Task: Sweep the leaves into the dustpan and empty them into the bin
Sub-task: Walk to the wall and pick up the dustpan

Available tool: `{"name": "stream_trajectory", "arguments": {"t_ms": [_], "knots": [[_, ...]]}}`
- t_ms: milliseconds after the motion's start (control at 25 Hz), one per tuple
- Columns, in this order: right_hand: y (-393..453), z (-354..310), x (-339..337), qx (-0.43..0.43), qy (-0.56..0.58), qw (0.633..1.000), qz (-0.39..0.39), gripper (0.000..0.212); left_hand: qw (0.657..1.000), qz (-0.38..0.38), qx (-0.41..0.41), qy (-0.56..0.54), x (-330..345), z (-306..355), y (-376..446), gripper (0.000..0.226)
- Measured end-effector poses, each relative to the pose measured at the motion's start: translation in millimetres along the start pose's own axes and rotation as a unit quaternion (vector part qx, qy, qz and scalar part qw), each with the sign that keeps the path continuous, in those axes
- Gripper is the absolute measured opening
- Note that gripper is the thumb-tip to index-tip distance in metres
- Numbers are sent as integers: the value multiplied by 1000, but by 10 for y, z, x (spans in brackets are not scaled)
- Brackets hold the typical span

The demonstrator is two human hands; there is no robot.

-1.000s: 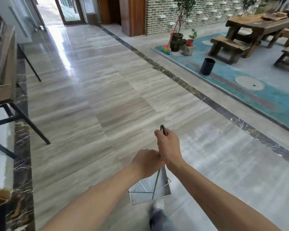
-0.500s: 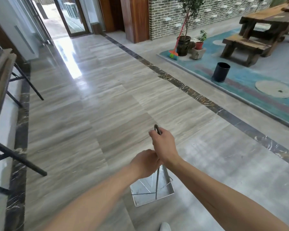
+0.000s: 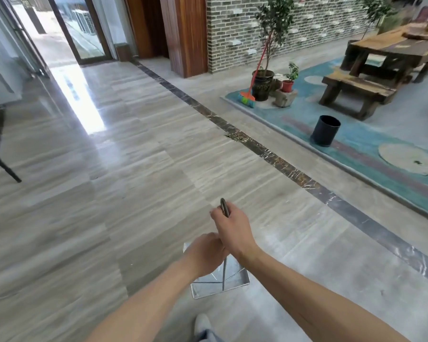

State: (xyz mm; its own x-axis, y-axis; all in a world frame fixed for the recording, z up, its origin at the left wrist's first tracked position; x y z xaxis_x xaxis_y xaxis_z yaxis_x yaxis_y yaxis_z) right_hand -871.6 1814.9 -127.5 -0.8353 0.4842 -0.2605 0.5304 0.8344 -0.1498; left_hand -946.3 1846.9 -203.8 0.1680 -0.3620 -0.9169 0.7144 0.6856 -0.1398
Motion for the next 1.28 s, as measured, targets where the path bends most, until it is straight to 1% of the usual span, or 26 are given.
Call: {"name": "stream_trajectory", "arguments": {"t_ms": [80,120,200,240,320,360,400,480,560,640,720,800,920,1040,1120,1200,1280], "knots": [[549,-182,168,14,3,1000,-3,27,1000,10,-7,-12,-263,-323,503,31],[844,-276,234,15,8,1000,-1,27,1000,-3,-1,-5,-396,-429,788,28],[1407,-395,318,23,13,1000,8,25,997,-39,42,52,-570,-563,1342,21],[1647,-463,332,19,22,1000,8,24,993,-41,72,80,-687,-587,1547,20],[2198,-573,384,18,40,999,6,24,996,-35,59,60,-877,-791,2080,18],[2548,-613,420,21,44,999,7,24,996,-34,53,68,-943,-935,2420,17],[2850,-643,451,22,46,999,8,24,993,-32,67,86,-1019,-994,2687,19],[3478,-694,517,17,51,999,3,25,993,-40,66,86,-1121,-1190,3254,21],[4162,-753,580,0,35,999,-8,25,998,-15,44,45,-1298,-1383,3864,19],[4818,-882,606,-8,15,1000,-19,25,1000,-1,12,6,-1499,-1561,4444,25],[5439,-1063,617,-10,19,999,-31,24,1000,-16,6,23,-1675,-1679,5016,23],[6041,-1241,616,-8,15,999,-32,23,997,-36,28,67,-1853,-1772,5617,17],[6811,-1417,643,-15,6,999,-36,24,997,-37,20,61,-2062,-1992,6403,19],[7584,-1429,667,-4,6,1000,-19,23,995,-38,51,78,-2137,-2221,7174,26],[8096,-1410,710,-4,-10,1000,-4,22,992,-44,68,92,-2192,-2379,7680,25],[8640,-1424,794,-3,-19,1000,5,22,986,-63,103,115,-2212,-2561,8235,24],[9212,-1496,877,2,-19,1000,15,24,984,-81,115,112,-2313,-2763,8774,19]]}}
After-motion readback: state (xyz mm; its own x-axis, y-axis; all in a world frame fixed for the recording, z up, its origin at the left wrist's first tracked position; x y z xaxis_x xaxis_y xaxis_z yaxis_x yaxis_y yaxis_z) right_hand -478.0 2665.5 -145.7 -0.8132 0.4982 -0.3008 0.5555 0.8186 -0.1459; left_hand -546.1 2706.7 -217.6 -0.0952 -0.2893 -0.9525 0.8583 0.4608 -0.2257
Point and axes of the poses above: each hand's wrist, its own y-axis towards the middle knuckle, its own x-axis out of the palm, z = x × y, the point moved 6 cm from there along y, towards the middle knuckle, and after that the axes turned 4 degrees about z, right-handed, at the moved point
